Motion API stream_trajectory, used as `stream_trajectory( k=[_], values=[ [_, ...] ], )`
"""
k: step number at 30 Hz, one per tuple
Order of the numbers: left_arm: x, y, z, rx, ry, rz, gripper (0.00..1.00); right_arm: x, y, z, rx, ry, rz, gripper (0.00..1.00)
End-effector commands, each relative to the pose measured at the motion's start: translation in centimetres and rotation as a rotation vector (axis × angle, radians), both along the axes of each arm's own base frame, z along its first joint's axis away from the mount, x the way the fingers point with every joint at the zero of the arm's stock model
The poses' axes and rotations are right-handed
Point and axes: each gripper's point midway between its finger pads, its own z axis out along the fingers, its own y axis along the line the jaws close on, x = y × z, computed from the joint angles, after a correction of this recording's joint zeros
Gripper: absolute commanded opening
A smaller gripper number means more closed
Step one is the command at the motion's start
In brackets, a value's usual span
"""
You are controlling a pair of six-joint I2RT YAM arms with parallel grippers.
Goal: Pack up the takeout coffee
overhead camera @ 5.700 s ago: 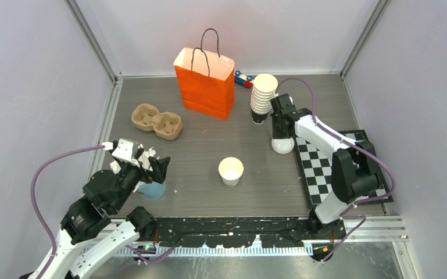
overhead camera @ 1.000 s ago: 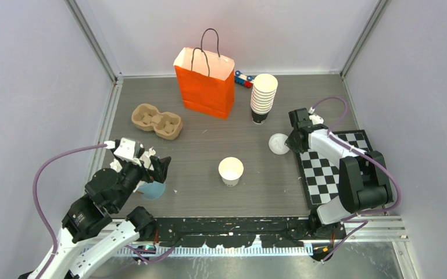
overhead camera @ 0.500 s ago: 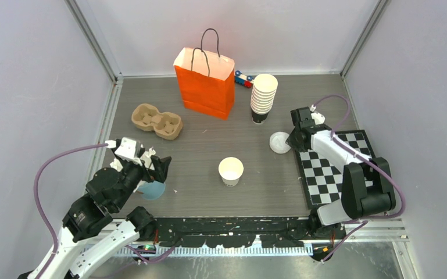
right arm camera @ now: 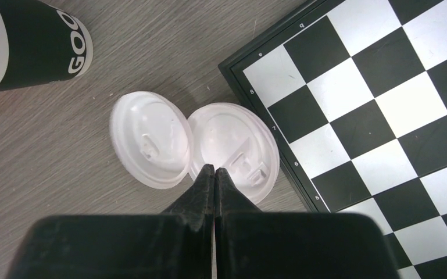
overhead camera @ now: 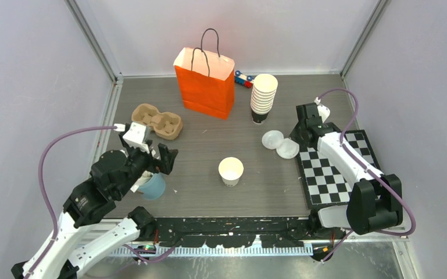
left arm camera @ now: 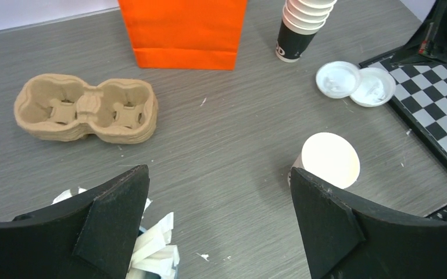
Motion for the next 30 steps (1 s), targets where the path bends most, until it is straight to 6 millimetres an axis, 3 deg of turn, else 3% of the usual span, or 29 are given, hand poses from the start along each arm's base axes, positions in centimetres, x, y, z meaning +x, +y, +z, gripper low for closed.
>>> stream_trajectory(
  k=[1,8,12,13,17,21,26,30],
  values=[
    [-0.2,-1.7,0.4,-0.021,0.047,-0.063,0.92,-0.2,0.5,0.6,0.025,-0.03,0.031,0.0],
    [0.6,-4.5,-1.4,0.023,0.162,-0.132,0.88,-0.3,2.2,0.3,0.08,-0.059,0.138,0.0],
    [1.1,-5.6,-2.2,0.068,0.192,-0.165,0.88,1.9,3.1,1.0,0.113,-0.097,0.14,0.26],
    [1.2,-5.7,-2.4,0.085,0.193,-0.173,0.87,2.4,3.6,1.0,0.126,-0.11,0.151,0.28],
    [1.2,-5.4,-3.2,0.128,0.186,-0.183,0.87,3.3,7.1,0.4,0.107,-0.139,0.338,0.3],
    [0.9,-4.7,-3.5,0.143,0.143,-0.19,0.86,3.0,10.4,-0.2,-0.039,-0.146,0.58,0.34],
    [0.6,-3.5,-2.8,0.107,0.055,-0.163,0.88,3.9,12.8,0.0,-0.136,-0.182,0.708,0.36],
    [0.1,-3.0,-2.2,0.07,0.01,-0.158,0.88,4.6,13.8,-1.6,-0.184,-0.144,0.782,0.36]
  ],
)
